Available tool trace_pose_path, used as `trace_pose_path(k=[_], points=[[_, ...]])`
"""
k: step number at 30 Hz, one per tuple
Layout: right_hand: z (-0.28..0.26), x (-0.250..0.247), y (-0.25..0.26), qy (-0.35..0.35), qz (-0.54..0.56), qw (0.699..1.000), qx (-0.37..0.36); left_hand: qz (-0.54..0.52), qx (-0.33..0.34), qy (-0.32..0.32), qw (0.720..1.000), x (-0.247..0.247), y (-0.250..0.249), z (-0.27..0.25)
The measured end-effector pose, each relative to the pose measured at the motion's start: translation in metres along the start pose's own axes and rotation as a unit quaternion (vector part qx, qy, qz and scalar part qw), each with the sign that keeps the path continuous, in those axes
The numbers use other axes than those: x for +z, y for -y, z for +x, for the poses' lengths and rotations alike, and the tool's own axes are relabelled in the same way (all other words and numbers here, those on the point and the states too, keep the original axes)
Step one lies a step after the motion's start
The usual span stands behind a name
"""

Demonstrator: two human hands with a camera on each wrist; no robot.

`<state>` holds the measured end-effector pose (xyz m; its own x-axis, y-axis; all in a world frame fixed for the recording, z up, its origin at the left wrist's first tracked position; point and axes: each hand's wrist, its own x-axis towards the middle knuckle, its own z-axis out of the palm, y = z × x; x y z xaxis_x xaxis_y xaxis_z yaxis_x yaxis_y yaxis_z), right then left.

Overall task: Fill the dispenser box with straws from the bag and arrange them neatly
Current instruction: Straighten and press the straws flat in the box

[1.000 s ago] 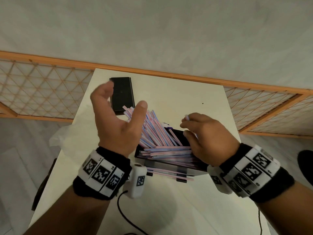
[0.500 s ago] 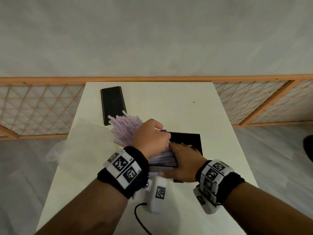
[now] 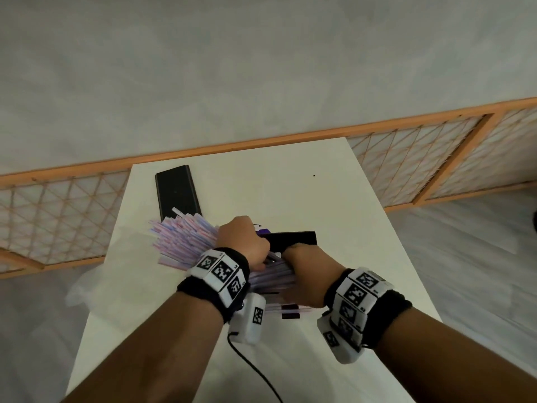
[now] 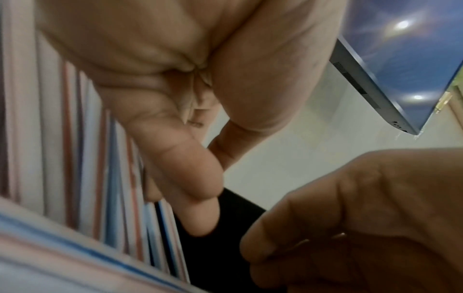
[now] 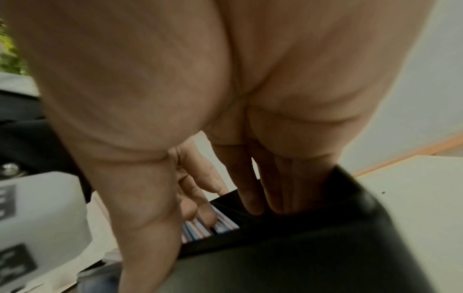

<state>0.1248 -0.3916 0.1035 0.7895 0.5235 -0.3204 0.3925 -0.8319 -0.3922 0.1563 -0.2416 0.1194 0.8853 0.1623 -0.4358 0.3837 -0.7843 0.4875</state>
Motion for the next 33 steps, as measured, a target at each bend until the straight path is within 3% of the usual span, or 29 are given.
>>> trace_pose_path(k=[10, 17, 23, 33], points=[[-0.001, -0.005, -0.01, -0.018, 0.083, 0.995, 0.057, -0.074, -0.067, 0.003, 0.995, 0.007, 0.007, 0.0], [0.0, -0.01, -0.005, 0.0, 0.074, 0.995, 0.063, -0.162, -0.083, 0.018, 0.983, 0.011, 0.009, 0.0], [-0.001, -0.018, 0.0, 0.003, 0.077, 0.995, 0.066, -0.217, -0.066, -0.034, 0.973, 0.02, 0.017, 0.012], [-0.003, -0.033, -0.004, -0.037, 0.077, 0.994, 0.07, -0.151, 0.034, -0.125, 0.98, 0.011, 0.013, -0.003]])
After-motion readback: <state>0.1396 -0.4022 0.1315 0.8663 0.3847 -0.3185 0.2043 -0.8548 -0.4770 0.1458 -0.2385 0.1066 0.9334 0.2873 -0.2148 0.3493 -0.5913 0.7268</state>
